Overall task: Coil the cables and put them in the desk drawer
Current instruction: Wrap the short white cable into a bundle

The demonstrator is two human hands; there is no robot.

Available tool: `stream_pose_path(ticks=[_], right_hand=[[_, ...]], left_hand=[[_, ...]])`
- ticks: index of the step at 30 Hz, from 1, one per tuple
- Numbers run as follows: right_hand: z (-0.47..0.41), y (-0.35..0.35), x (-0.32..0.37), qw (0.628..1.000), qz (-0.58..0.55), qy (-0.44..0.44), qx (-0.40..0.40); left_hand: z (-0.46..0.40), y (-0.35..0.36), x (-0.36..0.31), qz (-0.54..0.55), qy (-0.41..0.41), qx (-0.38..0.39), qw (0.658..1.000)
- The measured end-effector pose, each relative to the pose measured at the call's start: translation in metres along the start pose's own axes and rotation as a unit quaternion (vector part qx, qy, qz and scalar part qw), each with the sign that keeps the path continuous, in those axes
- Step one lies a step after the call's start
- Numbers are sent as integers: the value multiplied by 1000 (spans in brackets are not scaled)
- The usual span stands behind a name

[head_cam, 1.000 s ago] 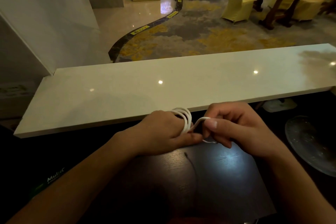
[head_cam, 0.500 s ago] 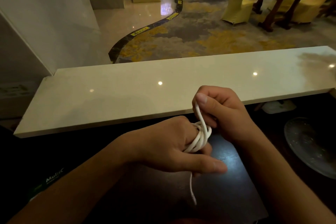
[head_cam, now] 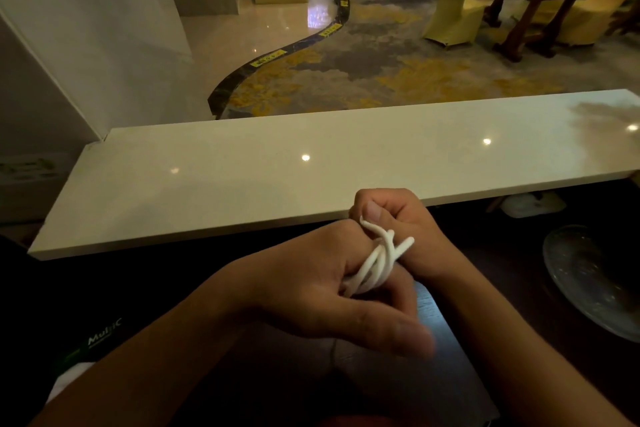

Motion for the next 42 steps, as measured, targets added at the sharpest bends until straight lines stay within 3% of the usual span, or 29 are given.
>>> stream_pose_path(ticks=[5,12,18,23,29,38,42], right_hand=[[3,-16,-13,999,4,4,-54],[1,-3,-30,998,49,22,-17],[4,10,-43,997,54,47,18],[9,11,-44,996,59,55,24],[14,21,-33,991,108,53,62],[18,19,-18,979,185,41,74],[20,19,-1,972,220,19,81]], left_hand=[[16,-37,-2,31,99,-151,983],[24,-64,11,139,174,-262,939],[26,-74,11,177,186,-293,921],[23,-76,20,226,161,-260,925],[23,-85,39,109,89,-344,929],[27,-87,49,-104,30,-361,926],[25,-86,54,-214,15,-360,908]])
Point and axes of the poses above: each hand's wrist, its own z-axis away from the middle knuckle, its own y-axis out of the palm, x = y × z, the point moved 10 cm from there along -z, towards the middle knuckle, and after that the axes turned 6 degrees about x, right-handed, at the moved point
